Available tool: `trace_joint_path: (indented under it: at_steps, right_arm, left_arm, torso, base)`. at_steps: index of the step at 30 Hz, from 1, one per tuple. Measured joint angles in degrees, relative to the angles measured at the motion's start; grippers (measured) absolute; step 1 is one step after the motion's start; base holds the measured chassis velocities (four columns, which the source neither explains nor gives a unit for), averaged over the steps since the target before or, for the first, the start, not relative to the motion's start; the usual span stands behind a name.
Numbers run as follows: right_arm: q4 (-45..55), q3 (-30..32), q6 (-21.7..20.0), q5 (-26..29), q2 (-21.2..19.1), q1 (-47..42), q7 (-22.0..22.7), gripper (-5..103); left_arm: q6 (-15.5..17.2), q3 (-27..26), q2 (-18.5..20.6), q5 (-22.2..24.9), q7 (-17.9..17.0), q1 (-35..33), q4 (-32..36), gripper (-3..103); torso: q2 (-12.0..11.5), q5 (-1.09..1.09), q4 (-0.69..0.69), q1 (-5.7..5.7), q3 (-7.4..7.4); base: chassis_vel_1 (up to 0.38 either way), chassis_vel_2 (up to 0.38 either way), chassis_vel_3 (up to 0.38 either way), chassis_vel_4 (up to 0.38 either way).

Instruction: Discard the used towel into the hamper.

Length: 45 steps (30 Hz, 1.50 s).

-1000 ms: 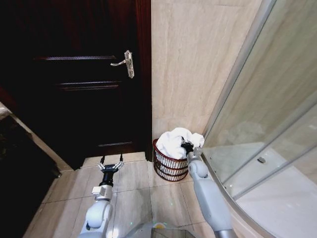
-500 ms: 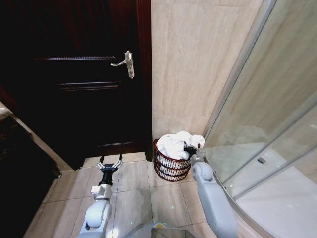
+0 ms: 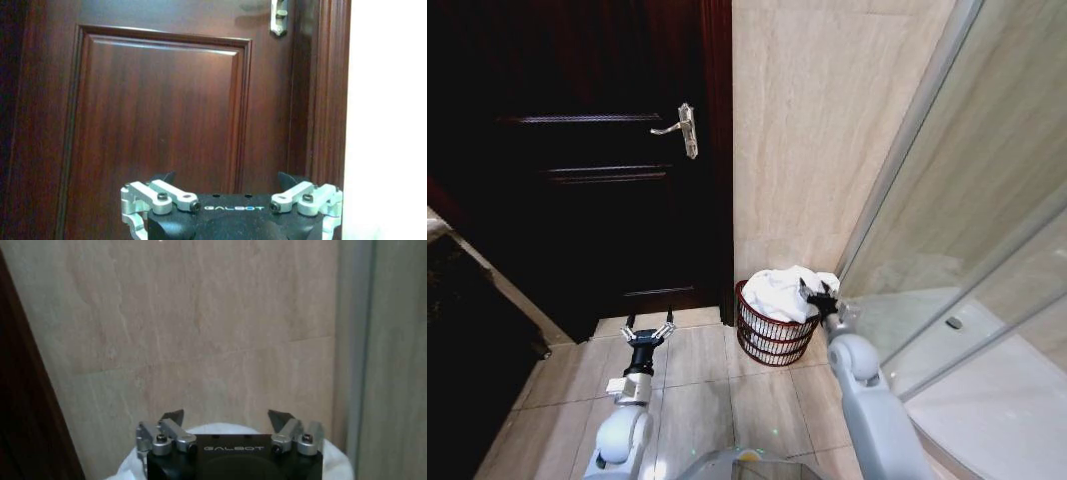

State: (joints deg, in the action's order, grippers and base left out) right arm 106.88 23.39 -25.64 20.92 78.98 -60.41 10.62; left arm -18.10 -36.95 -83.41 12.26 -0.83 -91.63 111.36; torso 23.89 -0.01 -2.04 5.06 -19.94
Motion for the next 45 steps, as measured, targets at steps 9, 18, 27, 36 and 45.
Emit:
trace_joint_path:
  at_steps: [9, 18, 27, 36, 45]
  right_arm:
    - [-16.7, -3.2, -2.0, 8.9, -0.3, 10.0, 2.5, 100]
    - [-24.4, -3.5, -3.3, 10.6, 2.8, 10.3, 5.8, 100]
    - [-29.4, -6.9, -6.0, 11.8, 2.4, 13.3, 7.7, 100]
    - [-34.1, -6.0, -8.7, 27.2, 4.8, 19.9, 17.1, 100]
    - [-35.6, -5.0, -9.1, 32.4, 6.5, 19.4, 20.6, 100]
  left_arm:
    - [-0.9, -0.1, -0.3, 0.2, 1.6, 0.8, 0.1, 100]
    - [-2.5, 0.3, -0.5, 0.9, 2.1, 1.4, -1.1, 100]
    - [-4.6, 0.2, -0.4, 1.4, 2.2, 1.1, -2.8, 100]
    - [-6.3, 1.2, -1.1, 1.9, 2.6, 1.9, -4.1, 100]
    - [-6.4, 0.9, -0.3, 2.0, 2.9, 1.4, -4.4, 100]
  torso:
    - [0.0, 0.00, 0.02, 0.03, -0.04]
    - [0.1, 0.00, 0.01, 0.04, -0.05]
    - [0.1, 0.00, 0.01, 0.04, -0.06]
    - [0.1, -0.01, 0.02, 0.05, -0.07]
    - [0.1, 0.00, 0.00, 0.05, -0.07]
  base:
    - [0.000, 0.000, 0.000, 0.000]
    - [0.000, 0.000, 0.000, 0.000]
    - [0.000, 0.000, 0.000, 0.000]
    - [0.000, 0.000, 0.000, 0.000]
    - [0.000, 0.000, 0.000, 0.000]
